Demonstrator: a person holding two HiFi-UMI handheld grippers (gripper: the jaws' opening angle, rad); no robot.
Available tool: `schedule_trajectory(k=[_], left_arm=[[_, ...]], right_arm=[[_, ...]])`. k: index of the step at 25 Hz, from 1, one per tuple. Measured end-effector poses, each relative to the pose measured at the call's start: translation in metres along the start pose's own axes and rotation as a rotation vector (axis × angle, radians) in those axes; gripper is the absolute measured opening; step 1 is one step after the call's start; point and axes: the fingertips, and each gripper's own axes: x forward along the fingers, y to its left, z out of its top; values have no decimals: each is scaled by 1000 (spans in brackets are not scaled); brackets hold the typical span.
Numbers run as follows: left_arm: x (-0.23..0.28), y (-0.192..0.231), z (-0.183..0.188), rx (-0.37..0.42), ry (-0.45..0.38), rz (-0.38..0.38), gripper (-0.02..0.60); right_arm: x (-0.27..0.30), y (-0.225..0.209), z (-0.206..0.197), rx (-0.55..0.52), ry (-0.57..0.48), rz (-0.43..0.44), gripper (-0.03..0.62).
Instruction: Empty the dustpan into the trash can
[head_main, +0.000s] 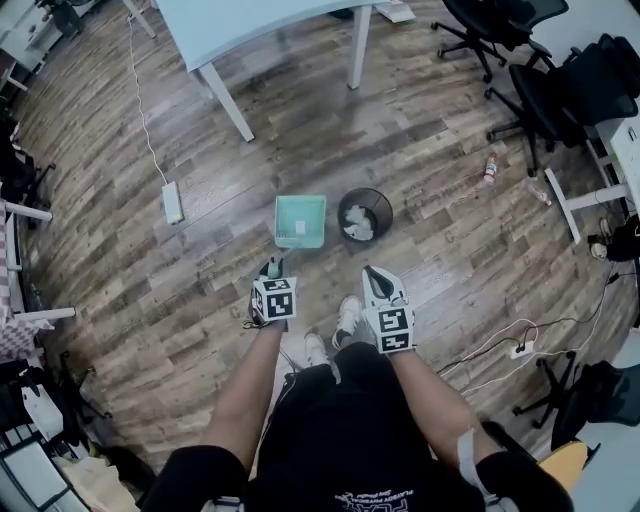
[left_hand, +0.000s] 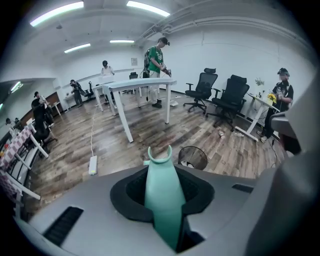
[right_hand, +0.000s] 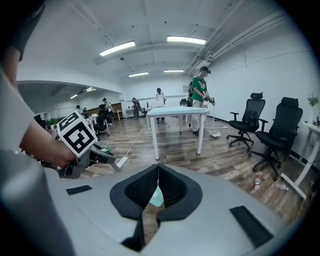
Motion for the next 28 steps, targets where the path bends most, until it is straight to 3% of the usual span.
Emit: schedule_trajectory(k=[6,14,28], left_arm=[[31,0,-14,-18,76,12,97],[53,-2,-25,-39,118,-4,98],[80,-28,-26,-5,153,2,98]], right_arm=[[16,-1,-7,7,27,37,25],[42,1,-20,-39,74,93,25],[56,-17,-30,-4,91,84,25]])
